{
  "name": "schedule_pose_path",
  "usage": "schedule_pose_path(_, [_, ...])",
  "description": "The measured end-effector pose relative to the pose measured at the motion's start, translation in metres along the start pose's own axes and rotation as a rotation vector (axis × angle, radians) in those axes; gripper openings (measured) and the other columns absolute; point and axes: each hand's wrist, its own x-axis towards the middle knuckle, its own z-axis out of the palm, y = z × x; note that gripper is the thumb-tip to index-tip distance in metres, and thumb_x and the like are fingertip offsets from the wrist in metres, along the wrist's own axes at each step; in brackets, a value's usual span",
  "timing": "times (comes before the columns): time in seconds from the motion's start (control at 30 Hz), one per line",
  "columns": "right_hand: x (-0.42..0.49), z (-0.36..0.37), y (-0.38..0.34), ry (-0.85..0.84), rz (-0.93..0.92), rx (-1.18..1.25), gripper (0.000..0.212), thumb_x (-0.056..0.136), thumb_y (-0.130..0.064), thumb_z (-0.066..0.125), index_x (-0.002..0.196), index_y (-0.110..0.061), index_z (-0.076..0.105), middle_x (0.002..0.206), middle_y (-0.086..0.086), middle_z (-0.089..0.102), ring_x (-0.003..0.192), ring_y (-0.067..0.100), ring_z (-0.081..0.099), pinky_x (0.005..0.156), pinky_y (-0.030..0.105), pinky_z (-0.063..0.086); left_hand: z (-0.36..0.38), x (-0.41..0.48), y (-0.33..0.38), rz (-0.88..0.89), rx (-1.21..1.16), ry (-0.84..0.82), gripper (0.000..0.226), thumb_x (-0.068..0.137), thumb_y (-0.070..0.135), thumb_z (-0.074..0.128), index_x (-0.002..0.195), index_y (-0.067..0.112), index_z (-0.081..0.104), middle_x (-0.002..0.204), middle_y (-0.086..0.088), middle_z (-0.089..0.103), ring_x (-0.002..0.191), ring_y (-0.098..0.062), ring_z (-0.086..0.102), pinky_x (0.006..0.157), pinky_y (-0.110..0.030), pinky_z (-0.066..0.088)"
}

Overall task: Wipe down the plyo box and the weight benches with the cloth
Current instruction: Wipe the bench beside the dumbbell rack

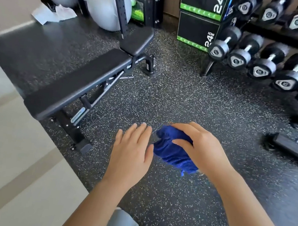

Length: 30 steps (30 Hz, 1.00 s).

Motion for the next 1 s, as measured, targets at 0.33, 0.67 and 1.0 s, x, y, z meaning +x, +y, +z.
schedule_pose_path(0.33, [0.185, -0.010, 0.017, 0.039, 0.127, -0.073, 0.035, 0.093, -0.029, 0.056, 0.128, -0.029, 0.054, 0.109, -0.002, 0.057, 0.098, 0.021, 0.056, 0.079, 0.036, 0.046, 0.032, 0.189, -0.090, 0.118, -0.101, -0.045, 0.048, 0.089, 0.032, 0.034, 0.124, 0.008, 0.056, 0.129, -0.007, 0.056, 0.118, -0.026, 0.053, 0.095, -0.050, 0.039])
schedule_pose_path(0.67, [0.360, -0.048, 0.042, 0.135, 0.254, -0.075, 0.033, 0.092, -0.024, 0.057, 0.124, -0.032, 0.057, 0.102, -0.005, 0.057, 0.091, 0.020, 0.056, 0.076, 0.035, 0.045, 0.062, 0.388, -0.146, 0.240, -0.190, -0.055, 0.047, 0.090, 0.031, 0.034, 0.125, 0.007, 0.055, 0.130, -0.008, 0.055, 0.119, -0.027, 0.052, 0.096, -0.051, 0.039])
schedule_pose_path(1.0, [0.538, -0.105, 0.145, 0.186, 0.265, -0.082, 0.033, 0.091, -0.022, 0.060, 0.124, -0.027, 0.059, 0.096, -0.002, 0.056, 0.089, 0.024, 0.056, 0.075, 0.038, 0.045, 0.122, 0.597, -0.135, 0.326, -0.182, -0.031, 0.041, 0.090, 0.025, 0.046, 0.125, 0.006, 0.055, 0.129, -0.009, 0.055, 0.119, -0.029, 0.052, 0.097, -0.053, 0.037])
